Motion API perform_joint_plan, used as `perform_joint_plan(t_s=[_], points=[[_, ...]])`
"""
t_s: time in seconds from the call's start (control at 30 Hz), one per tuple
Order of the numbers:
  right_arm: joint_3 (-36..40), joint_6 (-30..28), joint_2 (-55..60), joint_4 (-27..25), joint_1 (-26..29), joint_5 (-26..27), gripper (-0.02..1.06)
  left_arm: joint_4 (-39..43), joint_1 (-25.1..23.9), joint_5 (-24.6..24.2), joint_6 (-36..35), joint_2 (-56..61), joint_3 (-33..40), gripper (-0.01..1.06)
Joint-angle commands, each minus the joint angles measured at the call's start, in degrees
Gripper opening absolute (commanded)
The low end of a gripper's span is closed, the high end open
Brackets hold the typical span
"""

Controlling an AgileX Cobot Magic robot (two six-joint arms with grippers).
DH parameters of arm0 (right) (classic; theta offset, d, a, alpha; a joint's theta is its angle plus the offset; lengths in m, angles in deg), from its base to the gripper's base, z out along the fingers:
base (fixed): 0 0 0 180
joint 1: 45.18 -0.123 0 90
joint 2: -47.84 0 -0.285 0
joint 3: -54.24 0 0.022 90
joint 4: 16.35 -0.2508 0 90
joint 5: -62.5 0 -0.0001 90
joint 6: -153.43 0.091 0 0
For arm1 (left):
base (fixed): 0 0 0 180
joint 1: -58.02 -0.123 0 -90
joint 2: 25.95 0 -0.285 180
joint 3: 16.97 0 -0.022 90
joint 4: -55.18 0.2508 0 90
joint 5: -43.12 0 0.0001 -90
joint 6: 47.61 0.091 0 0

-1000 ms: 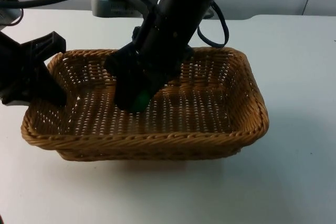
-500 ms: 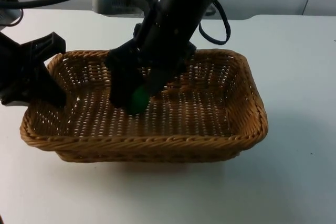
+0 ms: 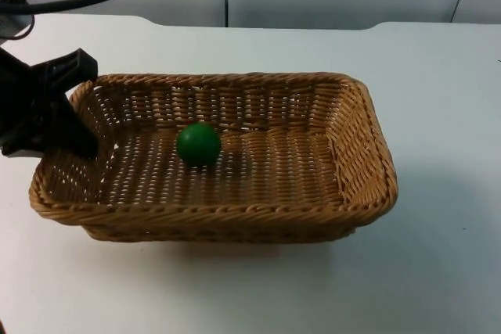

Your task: Pick up the basket with the left hand and place the ball into the basket with the right hand.

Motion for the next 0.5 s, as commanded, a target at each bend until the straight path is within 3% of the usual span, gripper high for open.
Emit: perform_joint_plan(t_s=[0.0, 0.2, 0.47], points=[[-1.9, 0.4, -3.2, 0.5, -0.1, -0.9, 0.00, -1.3, -0.1, 0.5, 1.9, 0.8, 0.0, 0.00], [-2.7, 2.7, -11.0, 1.0, -0.1, -0.9, 0.00, -1.4, -0.1, 8.6, 3.3, -0.7, -0.2, 0.00], [-2.7, 5.0, -14.1, 1.0, -0.1, -0.9, 0.00, -1.4, -0.1, 6.7, 4.5, -6.9, -3.0, 0.00]])
